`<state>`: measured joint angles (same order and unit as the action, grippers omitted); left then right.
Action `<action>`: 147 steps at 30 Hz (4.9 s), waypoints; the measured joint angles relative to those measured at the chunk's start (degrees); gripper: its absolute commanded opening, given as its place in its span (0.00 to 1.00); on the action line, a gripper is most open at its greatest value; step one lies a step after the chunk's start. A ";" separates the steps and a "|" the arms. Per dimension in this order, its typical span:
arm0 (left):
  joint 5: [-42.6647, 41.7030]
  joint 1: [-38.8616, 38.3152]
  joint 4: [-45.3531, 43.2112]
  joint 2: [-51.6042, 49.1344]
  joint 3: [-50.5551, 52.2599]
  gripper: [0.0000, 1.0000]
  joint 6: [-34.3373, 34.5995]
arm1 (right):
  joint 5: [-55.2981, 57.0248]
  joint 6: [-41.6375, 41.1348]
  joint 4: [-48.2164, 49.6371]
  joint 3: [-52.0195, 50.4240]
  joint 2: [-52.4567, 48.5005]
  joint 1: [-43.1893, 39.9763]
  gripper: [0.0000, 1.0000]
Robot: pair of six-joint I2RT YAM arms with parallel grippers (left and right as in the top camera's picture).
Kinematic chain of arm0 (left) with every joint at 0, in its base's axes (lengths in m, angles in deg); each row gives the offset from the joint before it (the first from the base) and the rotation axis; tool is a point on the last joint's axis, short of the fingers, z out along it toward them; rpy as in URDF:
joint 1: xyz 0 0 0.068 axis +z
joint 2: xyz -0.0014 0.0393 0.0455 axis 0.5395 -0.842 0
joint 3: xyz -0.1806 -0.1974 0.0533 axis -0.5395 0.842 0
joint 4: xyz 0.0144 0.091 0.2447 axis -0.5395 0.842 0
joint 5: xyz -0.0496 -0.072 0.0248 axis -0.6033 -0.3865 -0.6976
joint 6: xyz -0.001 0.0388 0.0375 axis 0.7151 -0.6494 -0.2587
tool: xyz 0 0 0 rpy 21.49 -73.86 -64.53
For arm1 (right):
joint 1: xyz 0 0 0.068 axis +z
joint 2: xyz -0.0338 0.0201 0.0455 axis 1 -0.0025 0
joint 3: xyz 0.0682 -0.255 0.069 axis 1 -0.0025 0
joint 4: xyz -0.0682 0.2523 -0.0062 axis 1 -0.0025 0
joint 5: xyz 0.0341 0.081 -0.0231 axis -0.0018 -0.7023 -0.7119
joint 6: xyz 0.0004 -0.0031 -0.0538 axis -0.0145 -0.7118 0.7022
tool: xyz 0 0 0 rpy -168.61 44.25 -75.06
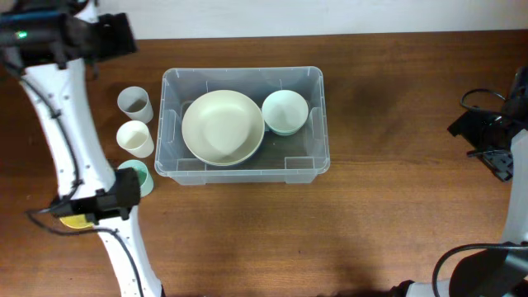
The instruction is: Pack container
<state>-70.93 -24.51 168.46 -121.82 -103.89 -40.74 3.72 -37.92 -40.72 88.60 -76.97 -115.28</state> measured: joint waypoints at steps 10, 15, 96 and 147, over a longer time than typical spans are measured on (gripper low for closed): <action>5.55 8.24 0.20 17.62 31.28 0.94 7.69 | 0.02 -0.02 -0.02 0.00 0.00 0.00 0.99; 7.08 15.67 0.24 23.52 44.65 0.94 13.64 | 0.02 -0.02 0.00 0.00 0.00 0.00 0.99; 6.51 36.02 -45.33 27.19 106.79 0.01 28.06 | 0.02 -0.02 0.00 0.00 0.00 0.00 0.99; -3.21 -31.76 -55.56 13.42 71.45 0.01 9.66 | 0.00 0.00 0.00 0.00 -0.02 0.00 0.99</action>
<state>-74.14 -56.26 112.90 -108.40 -32.44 -31.08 3.72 -37.92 -40.72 88.60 -76.99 -115.28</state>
